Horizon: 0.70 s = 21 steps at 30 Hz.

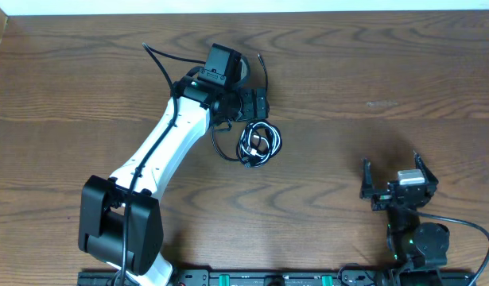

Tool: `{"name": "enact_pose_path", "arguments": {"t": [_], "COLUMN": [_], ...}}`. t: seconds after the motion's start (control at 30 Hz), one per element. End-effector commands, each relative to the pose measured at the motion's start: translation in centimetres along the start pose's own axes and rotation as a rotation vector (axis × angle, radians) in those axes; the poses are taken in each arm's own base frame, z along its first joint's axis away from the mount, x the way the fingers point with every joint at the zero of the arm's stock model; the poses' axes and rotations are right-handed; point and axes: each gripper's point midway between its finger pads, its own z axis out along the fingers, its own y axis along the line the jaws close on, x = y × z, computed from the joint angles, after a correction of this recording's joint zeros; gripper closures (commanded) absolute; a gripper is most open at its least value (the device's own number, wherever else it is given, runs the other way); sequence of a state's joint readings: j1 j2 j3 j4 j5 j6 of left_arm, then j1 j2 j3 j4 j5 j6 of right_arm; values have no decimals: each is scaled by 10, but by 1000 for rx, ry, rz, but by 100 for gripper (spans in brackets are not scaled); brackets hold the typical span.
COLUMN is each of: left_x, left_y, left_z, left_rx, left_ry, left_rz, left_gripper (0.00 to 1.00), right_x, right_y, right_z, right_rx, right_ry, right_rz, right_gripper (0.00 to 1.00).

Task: Untangle cables
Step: 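Move the right gripper forward toward the cable bundle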

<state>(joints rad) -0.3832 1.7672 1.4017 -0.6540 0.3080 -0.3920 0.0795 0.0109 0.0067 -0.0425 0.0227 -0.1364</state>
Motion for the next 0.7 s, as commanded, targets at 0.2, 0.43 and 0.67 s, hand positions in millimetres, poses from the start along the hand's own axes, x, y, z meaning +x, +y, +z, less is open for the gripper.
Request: {"name": "enact_pose_path", "arguments": {"t": [0.2,0.43,0.67], "left_x": [-10,-10,-10], "left_y": [-6,-6,-6], "left_z": [-14,-14,-14], "left_rx": [6,6,6], "left_ry": [-45,-45,-45], "left_rz": [16,16,16], "left_gripper": [2,2,2], "right_x": [-89,-146,-228], "right_y": [52,33,23], "right_z": [-27,-32,1], "right_rx": [-344,-292,-320], "right_ry": [-372,-286,-32], "right_rz": [27,66,73], "right_gripper": [1,1,1]}}
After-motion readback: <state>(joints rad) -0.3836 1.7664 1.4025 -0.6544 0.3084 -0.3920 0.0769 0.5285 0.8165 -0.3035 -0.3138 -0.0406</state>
